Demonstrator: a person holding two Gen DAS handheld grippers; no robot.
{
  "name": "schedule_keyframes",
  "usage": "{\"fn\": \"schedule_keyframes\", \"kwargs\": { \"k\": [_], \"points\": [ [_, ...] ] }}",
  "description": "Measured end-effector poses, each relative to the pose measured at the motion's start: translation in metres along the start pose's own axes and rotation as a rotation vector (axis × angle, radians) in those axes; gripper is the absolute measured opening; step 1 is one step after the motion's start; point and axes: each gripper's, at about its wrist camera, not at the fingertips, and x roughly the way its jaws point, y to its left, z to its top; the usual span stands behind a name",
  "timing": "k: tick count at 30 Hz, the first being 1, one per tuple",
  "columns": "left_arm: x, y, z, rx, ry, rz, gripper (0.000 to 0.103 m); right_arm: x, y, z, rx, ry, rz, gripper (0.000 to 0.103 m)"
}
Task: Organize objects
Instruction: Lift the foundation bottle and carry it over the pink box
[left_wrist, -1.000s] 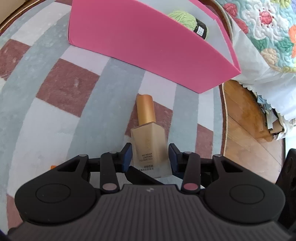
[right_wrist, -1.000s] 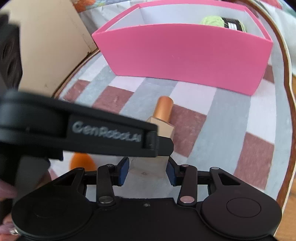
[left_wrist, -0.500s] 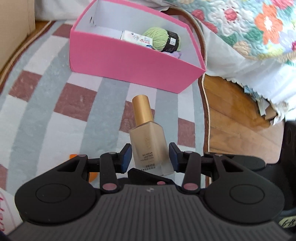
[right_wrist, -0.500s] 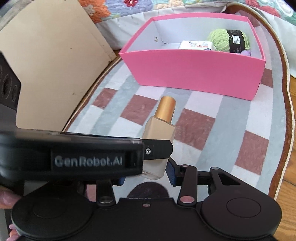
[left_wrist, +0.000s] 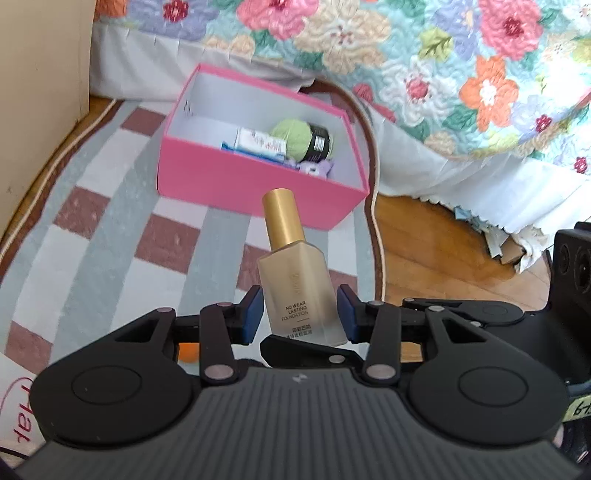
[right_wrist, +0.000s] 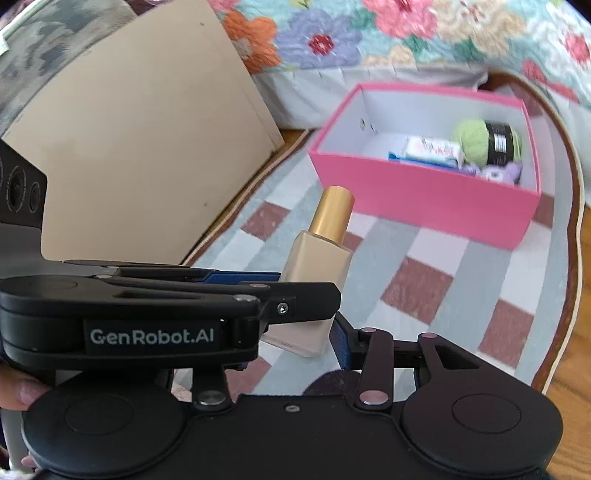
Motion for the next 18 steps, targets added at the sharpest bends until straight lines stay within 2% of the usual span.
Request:
{"fn": "schedule_keyframes", "kwargs": {
  "k": [7, 12, 18],
  "points": [
    [-0.034, -0.009, 0.031, 0.060, -0.035, 0.013, 0.042, -0.021, 0.016, 0.027, -0.029, -0.055, 0.030, 0.047],
    [-0.054, -0.007, 0.062, 0.080, -0.070, -0.004, 0.042, -0.031, 0.024, 0.054, -0.064, -0.094, 0.042, 0.047],
    [-0.056, -0.010, 0.103, 0.110, -0.087, 0.019, 0.042, -0.032, 0.026, 0.097, -0.089, -0.113, 0.036, 0.047]
  ]
}}
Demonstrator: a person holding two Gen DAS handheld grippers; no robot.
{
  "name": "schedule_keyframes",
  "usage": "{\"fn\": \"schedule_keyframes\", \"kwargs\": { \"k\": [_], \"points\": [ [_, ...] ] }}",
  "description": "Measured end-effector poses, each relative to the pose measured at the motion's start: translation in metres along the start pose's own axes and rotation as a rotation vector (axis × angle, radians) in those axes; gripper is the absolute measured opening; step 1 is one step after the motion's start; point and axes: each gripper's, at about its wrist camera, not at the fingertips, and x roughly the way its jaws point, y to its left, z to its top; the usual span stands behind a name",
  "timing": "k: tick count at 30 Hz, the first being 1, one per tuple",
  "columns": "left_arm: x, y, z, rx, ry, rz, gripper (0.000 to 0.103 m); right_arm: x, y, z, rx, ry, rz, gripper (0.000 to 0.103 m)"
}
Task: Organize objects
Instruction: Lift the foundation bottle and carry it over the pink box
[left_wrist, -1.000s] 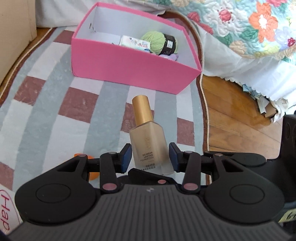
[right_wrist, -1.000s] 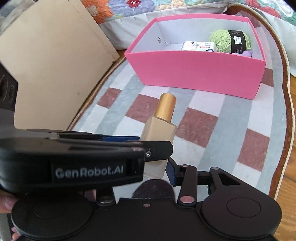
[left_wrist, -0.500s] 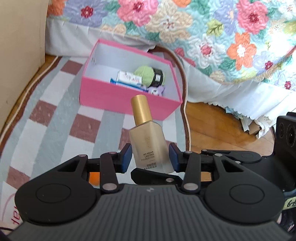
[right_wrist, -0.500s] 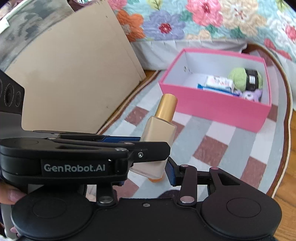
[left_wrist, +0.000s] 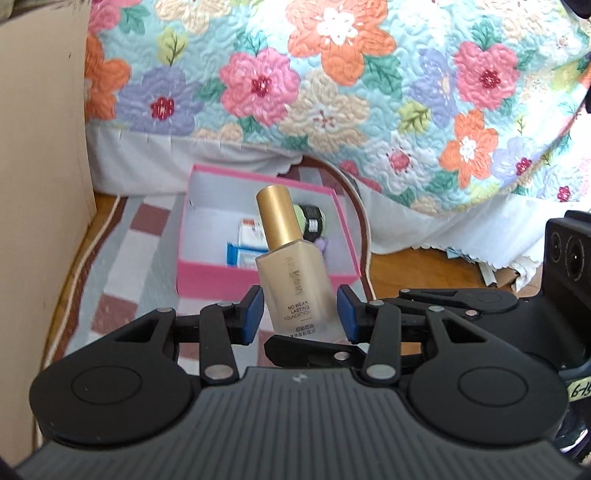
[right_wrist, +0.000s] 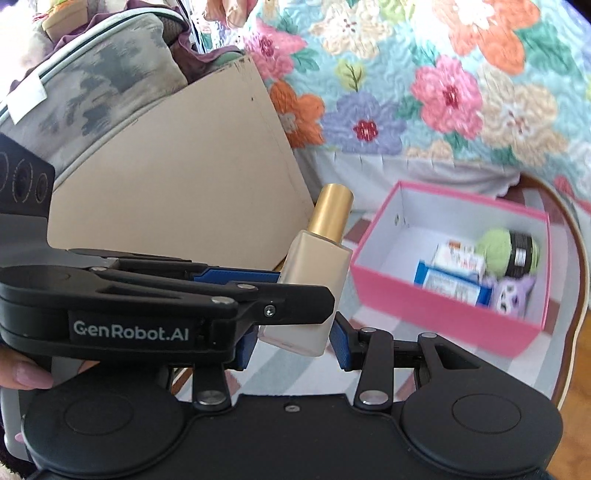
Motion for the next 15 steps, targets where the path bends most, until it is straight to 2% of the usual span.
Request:
{"fn": "schedule_keyframes", "kwargs": {
  "k": [7, 15],
  "points": [
    [0.051, 0.020, 0.047, 0.014, 0.021, 0.035, 0.042, 0.039, -0.024, 0.042, -0.002, -0.008, -0.036, 0.047],
    [0.136, 0.051, 0.079, 0.033, 0.120, 0.040, 0.041, 0.104, -0.080, 0.063, 0.105, 0.010, -0.055, 0.044]
  ]
}}
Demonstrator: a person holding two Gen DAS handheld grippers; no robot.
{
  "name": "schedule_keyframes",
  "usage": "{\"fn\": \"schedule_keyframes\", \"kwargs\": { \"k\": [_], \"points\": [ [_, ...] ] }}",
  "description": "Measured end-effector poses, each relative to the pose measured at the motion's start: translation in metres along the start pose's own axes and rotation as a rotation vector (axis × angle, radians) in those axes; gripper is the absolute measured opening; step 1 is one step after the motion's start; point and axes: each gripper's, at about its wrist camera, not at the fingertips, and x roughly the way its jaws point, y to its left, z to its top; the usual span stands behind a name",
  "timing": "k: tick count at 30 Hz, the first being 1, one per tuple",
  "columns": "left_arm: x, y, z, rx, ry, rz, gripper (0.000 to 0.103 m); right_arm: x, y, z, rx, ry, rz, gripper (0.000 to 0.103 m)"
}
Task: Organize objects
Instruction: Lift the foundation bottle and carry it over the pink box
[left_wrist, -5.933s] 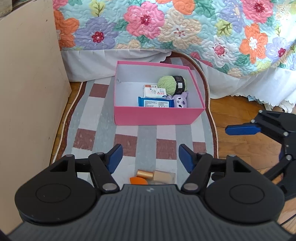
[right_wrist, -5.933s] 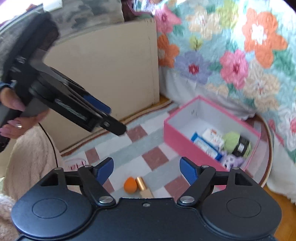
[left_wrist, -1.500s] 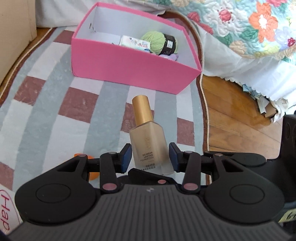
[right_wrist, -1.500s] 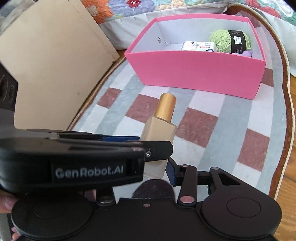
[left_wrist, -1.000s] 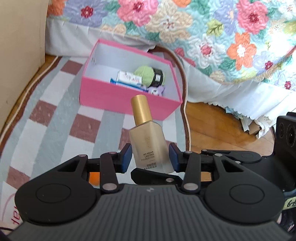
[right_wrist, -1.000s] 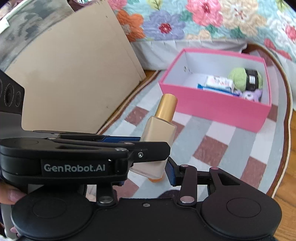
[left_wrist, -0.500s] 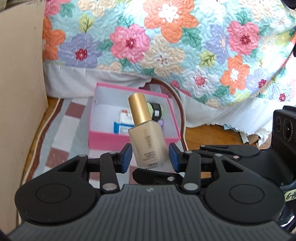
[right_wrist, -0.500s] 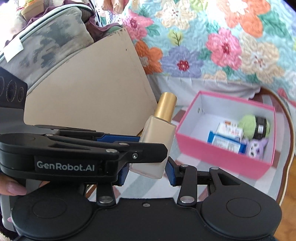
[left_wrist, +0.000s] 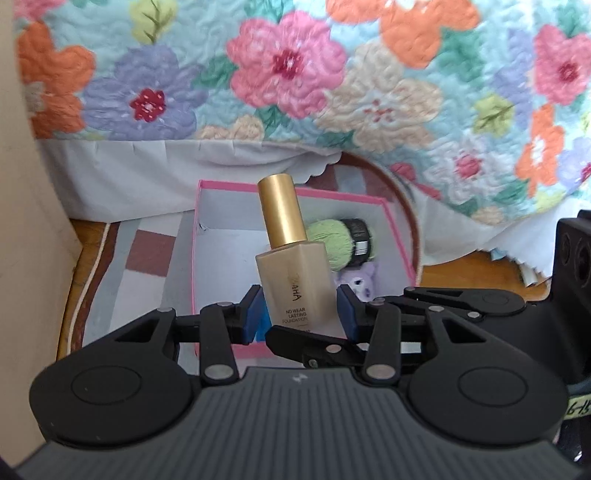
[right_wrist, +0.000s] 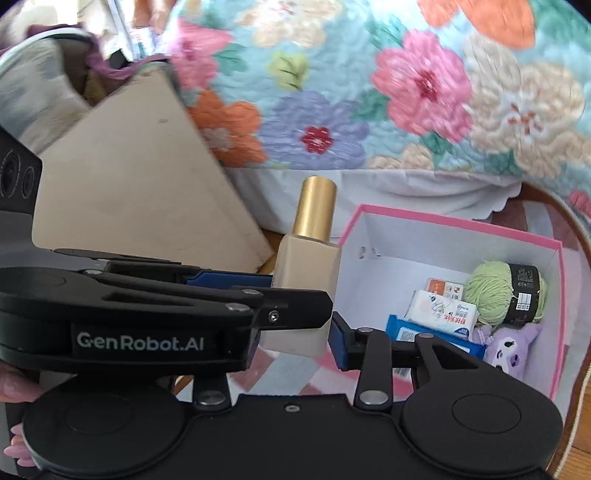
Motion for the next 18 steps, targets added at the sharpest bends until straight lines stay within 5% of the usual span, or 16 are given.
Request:
{"fn": "schedule_keyframes", "kwargs": {
  "k": [18],
  "points": [
    [0.134, 0.040, 0.006, -0.022, 0.222, 0.066, 0.041, 0.120, -0.087, -0.022, 0.299, 0.093, 0.017, 0.041]
  ]
}}
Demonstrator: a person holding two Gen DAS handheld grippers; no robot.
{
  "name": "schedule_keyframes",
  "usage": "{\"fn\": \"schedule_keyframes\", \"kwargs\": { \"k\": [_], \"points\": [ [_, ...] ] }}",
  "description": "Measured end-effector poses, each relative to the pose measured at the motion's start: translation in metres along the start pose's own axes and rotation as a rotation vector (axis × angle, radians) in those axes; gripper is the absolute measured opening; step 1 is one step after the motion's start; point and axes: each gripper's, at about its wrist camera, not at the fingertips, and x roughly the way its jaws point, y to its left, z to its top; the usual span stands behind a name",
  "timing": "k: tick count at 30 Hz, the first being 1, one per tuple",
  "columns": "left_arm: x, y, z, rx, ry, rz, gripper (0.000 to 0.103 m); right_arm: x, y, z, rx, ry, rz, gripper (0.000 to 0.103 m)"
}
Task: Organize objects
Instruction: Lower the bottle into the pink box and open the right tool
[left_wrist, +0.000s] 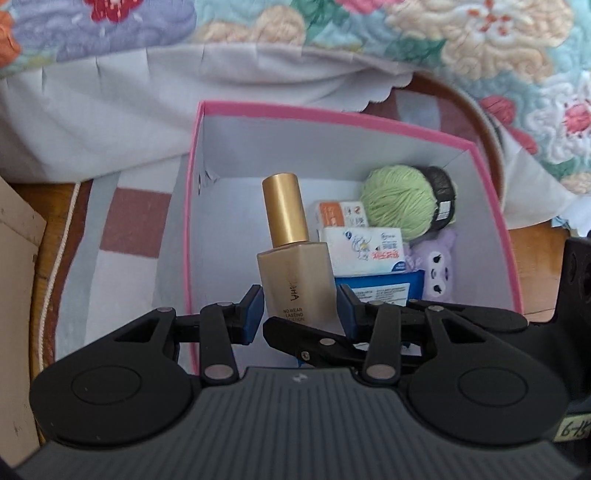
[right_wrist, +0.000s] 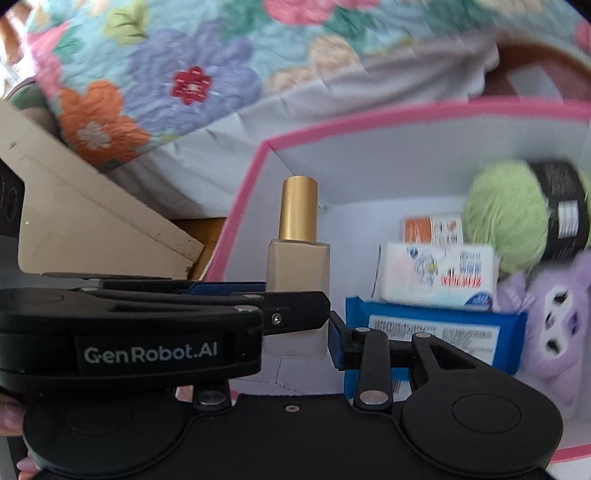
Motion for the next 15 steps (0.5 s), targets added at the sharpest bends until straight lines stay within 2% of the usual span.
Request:
{"fn": "schedule_keyframes", "kwargs": {
  "k": [2, 4, 8, 12, 15],
  "points": [
    [0.008, -0.001, 0.000, 0.000, 0.019, -0.006, 0.041, 0.003, -0.005, -0.002, -0.002, 0.012, -0.010, 0.041],
    [0.012, -0.005, 0.003, 0.016, 0.032, 0.020, 0.041, 0.006, -0.012, -0.001, 0.026, 0.031, 0.002, 0.041],
    [0.020, -0.013, 0.012, 0.040, 0.054, 0.043, 0.041, 0.010, -0.020, 0.003, 0.048, 0.021, 0.001, 0.041],
    [0.026, -0.011, 0.014, 0.024, 0.073, 0.036, 0.041, 0.013, -0.027, 0.001, 0.076, 0.016, 0.011, 0.041],
    [0.029, -0.011, 0.011, 0.025, 0.069, 0.046, 0.041, 0.015, -0.023, 0.000, 0.038, 0.025, -0.021, 0.041]
  ]
}}
